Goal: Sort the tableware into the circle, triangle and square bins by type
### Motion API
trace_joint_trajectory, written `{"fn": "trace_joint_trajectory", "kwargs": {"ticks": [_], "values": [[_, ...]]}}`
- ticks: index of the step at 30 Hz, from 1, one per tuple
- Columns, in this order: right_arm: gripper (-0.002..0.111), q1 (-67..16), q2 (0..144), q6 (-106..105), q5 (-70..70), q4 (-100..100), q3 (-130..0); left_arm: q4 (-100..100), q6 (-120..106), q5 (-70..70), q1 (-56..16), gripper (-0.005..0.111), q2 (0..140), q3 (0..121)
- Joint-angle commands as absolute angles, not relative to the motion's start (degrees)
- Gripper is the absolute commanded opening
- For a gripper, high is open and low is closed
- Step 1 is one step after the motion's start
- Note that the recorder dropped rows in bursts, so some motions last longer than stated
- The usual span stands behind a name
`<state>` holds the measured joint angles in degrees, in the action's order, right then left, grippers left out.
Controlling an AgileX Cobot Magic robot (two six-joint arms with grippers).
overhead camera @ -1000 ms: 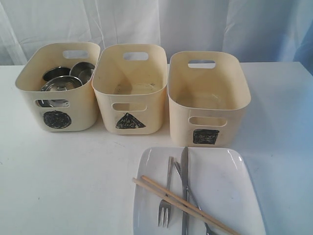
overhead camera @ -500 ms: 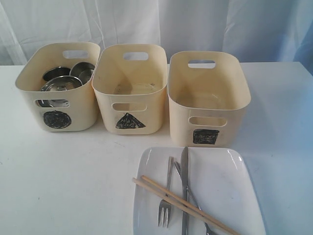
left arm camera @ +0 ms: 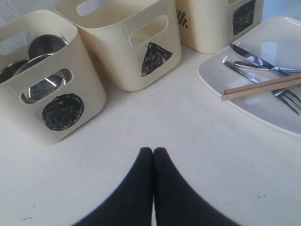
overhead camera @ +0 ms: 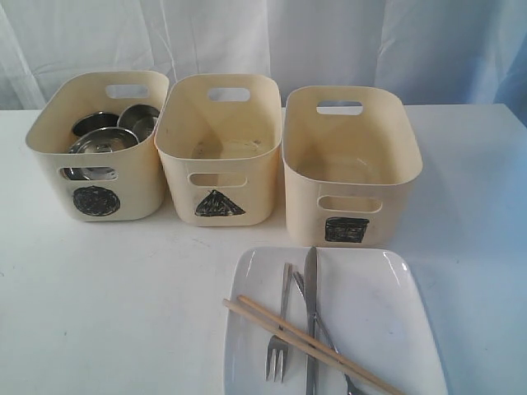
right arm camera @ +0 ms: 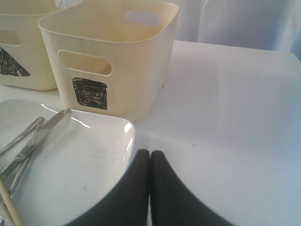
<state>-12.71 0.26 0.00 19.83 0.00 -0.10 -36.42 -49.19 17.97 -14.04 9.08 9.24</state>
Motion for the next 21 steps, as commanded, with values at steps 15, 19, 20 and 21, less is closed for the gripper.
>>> {"fn": "trace_joint_trajectory", "kwargs": {"ticks": [15, 19, 20, 21], "values": [[0.000, -12.5, 0.0, 0.0, 19.6, 0.0, 0.0, -37.3, -44.6, 23.8, 9.0, 0.000, 0.0, 4.7], [0.000, -12.5, 0.0, 0.0, 19.6, 0.0, 0.0, -37.2, -44.6, 23.4, 10.9, 0.000, 0.0, 4.7], [0.000, -12.5, 0.0, 0.0, 19.6, 0.0, 0.0, -37.2, -44.6, 23.2, 11.1, 0.000, 0.0, 4.7], [0.000, -12.5, 0.0, 0.0, 19.6, 0.0, 0.0, -37.2, -44.6, 23.0, 11.2, 0.000, 0.0, 4.7]]}}
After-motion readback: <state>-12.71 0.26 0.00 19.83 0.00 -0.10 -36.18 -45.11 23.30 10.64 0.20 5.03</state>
